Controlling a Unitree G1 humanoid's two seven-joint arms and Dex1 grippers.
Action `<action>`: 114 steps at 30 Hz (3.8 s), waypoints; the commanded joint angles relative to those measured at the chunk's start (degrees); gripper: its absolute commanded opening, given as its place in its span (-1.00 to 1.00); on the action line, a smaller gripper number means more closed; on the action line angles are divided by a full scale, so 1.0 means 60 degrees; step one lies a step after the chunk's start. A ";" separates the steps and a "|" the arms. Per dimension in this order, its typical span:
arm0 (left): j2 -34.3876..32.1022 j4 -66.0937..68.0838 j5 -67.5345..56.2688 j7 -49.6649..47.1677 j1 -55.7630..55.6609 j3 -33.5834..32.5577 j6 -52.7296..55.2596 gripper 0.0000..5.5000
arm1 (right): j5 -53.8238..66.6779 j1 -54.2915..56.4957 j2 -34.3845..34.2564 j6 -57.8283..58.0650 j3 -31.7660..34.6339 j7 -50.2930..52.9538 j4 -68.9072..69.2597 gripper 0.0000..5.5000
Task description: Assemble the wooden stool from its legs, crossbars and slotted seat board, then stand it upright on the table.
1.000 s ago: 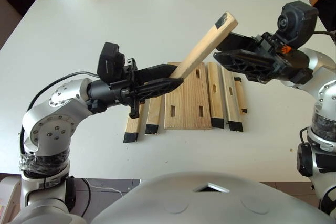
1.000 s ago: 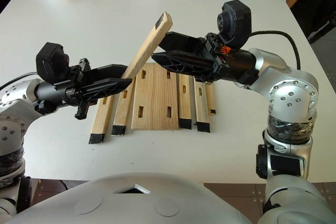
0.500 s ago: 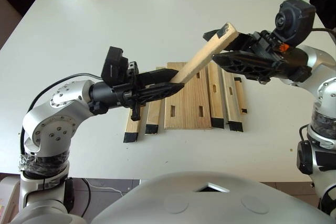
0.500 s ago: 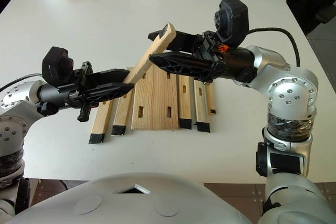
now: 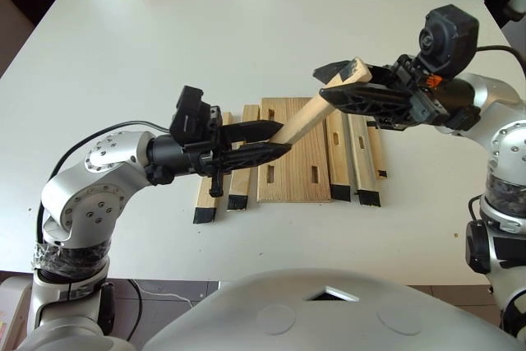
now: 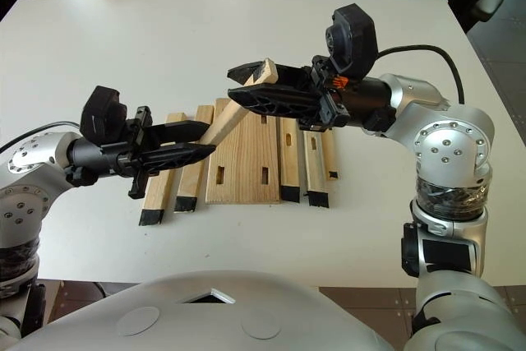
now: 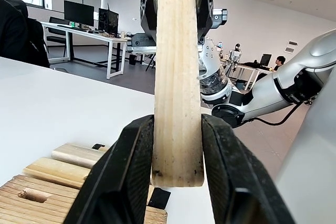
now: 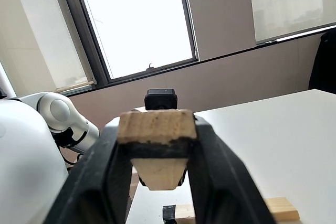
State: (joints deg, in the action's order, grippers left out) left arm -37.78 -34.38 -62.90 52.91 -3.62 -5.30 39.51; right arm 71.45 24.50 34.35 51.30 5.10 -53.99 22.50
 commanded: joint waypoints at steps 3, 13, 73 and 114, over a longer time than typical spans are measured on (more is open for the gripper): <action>0.0113 0.0445 -0.0560 -0.0682 -0.0371 -0.0543 0.0189 -0.53 | -0.0859 -0.0282 0.0535 -0.0248 -0.0234 -0.0818 -0.0052 -0.53; 0.0100 0.0747 0.1358 -0.0976 -0.0128 0.0166 -0.0328 -0.01 | -0.2265 0.0032 0.1057 -0.0977 -0.0323 -0.1327 -0.0722 -0.53; 0.0809 0.1585 0.4468 -0.0717 0.1286 0.1272 -0.1960 0.06 | -1.0736 0.0852 0.1907 -0.8220 -0.5198 -0.6409 -0.9066 -0.53; 0.0823 0.1578 0.4715 -0.0814 0.1519 0.1222 -0.2173 0.06 | -0.4931 0.0953 0.1176 -0.2404 -0.0239 -0.3085 -0.2407 0.12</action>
State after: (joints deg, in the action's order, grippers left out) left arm -32.97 -25.48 -35.71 48.37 6.70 1.84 26.62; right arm 41.47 28.91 43.98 36.18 4.17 -75.51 7.07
